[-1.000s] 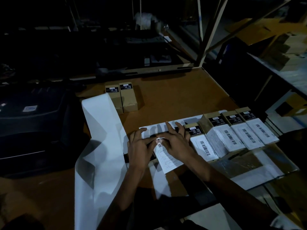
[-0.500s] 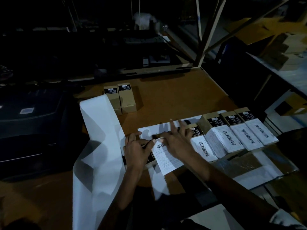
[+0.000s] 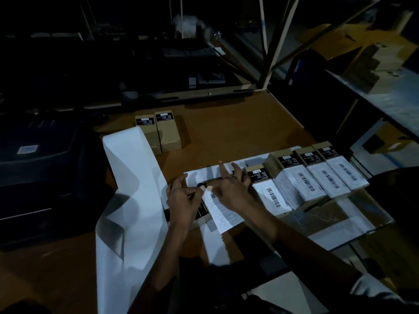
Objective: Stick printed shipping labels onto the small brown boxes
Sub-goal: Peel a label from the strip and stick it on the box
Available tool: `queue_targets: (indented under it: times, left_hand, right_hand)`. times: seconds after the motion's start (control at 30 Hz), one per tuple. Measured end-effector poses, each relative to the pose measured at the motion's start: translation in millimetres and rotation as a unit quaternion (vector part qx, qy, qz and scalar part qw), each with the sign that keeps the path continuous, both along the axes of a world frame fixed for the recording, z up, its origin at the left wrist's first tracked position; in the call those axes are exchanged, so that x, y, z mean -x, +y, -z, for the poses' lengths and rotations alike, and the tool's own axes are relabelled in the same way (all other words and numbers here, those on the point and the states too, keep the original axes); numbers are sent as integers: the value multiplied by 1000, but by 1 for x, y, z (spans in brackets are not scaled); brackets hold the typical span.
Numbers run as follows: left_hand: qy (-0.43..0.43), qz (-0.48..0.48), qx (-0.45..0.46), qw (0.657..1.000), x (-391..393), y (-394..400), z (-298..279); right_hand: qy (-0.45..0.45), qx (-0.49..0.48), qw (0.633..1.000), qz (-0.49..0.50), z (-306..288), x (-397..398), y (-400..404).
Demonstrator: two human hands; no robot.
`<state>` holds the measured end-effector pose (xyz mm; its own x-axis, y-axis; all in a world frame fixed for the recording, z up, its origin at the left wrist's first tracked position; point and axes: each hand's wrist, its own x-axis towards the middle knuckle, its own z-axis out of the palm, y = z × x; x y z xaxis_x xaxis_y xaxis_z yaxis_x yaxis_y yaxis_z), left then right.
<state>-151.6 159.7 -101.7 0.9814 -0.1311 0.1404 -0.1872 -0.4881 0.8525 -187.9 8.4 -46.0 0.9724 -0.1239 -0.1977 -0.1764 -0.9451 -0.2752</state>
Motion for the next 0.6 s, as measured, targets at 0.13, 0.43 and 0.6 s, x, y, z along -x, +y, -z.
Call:
queue_targets:
  times: [0.13,0.43,0.6]
  left_hand:
    - [6,-5,11,1000,1,1,0]
    - [35,-13,-9,999,1,0,2]
    - [22,-8,-72,997,0,1,0]
  right_hand:
    - [-16,53,998,-37,-4,-2,-4]
    - [6,124,992,-9,-14,-6,0]
    - [6,163,986,-10,-13,-7,-13]
